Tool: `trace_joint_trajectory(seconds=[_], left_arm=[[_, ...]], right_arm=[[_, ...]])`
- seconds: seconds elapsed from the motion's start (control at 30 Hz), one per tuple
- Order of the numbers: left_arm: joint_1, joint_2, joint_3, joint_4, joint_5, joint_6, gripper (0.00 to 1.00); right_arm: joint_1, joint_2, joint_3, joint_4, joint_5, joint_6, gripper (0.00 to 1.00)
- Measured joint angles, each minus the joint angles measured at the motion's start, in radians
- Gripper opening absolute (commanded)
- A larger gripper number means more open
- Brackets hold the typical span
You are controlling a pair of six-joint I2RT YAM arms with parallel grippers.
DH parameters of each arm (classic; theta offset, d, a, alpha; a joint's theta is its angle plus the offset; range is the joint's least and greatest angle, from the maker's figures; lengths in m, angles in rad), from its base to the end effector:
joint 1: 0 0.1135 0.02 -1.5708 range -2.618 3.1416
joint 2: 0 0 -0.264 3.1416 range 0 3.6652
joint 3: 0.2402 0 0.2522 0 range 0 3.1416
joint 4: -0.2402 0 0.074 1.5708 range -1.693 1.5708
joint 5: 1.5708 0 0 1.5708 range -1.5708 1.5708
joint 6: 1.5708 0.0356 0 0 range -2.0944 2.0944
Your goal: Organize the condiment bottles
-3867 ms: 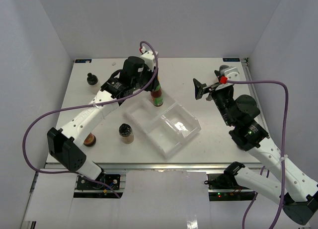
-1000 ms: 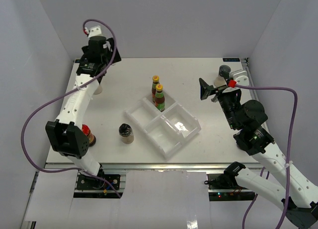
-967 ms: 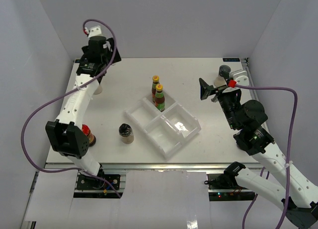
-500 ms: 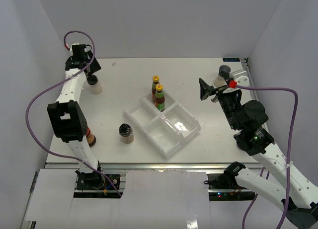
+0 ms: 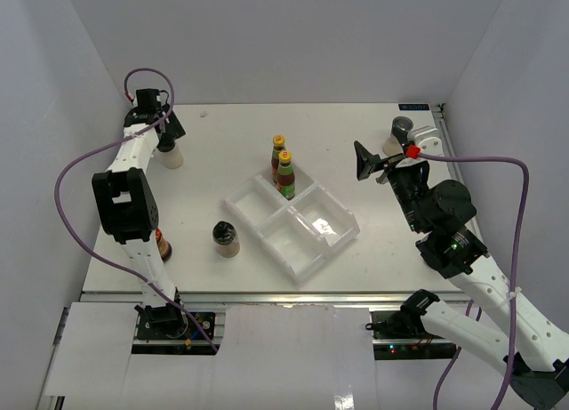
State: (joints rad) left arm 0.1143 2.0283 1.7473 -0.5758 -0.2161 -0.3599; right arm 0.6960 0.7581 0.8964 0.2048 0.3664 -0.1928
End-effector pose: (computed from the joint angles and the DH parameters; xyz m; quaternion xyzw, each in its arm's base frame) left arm 0.4560 0.0600 0.2579 -0.2554 0.8966 0.0577 0.3572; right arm 0.1338 0.0951 0.4243 -0.1090 0.5754 0.0985 0.8046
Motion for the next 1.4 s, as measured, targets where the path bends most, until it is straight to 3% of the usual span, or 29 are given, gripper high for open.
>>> trace_joint_trajectory(seconds=[0.3, 0.43, 0.57, 0.73, 0.93, 1.4], left_arm=[[0.009, 0.062, -0.003, 0.013, 0.016, -0.001, 0.86], [0.009, 0.083, -0.027, 0.026, 0.031, 0.004, 0.67], [0.009, 0.084, -0.033, 0.037, 0.029, 0.021, 0.35], [0.009, 0.084, -0.033, 0.038, 0.027, 0.037, 0.16], [0.009, 0.079, -0.041, 0.04, 0.028, 0.048, 0.02], [-0.078, -0.076, -0.256, 0.056, 0.017, 0.028, 0.0]], right_arm=[[0.0, 0.0, -0.011, 0.006, 0.002, -0.006, 0.92], [0.0, 0.0, -0.011, 0.007, 0.006, -0.012, 0.91], [0.0, 0.001, -0.011, 0.007, 0.01, -0.019, 0.91], [0.0, 0.001, -0.011, 0.007, 0.014, -0.023, 0.92], [0.0, 0.001, -0.011, 0.007, 0.018, -0.025, 0.91], [0.0, 0.0, -0.011, 0.007, 0.021, -0.024, 0.91]])
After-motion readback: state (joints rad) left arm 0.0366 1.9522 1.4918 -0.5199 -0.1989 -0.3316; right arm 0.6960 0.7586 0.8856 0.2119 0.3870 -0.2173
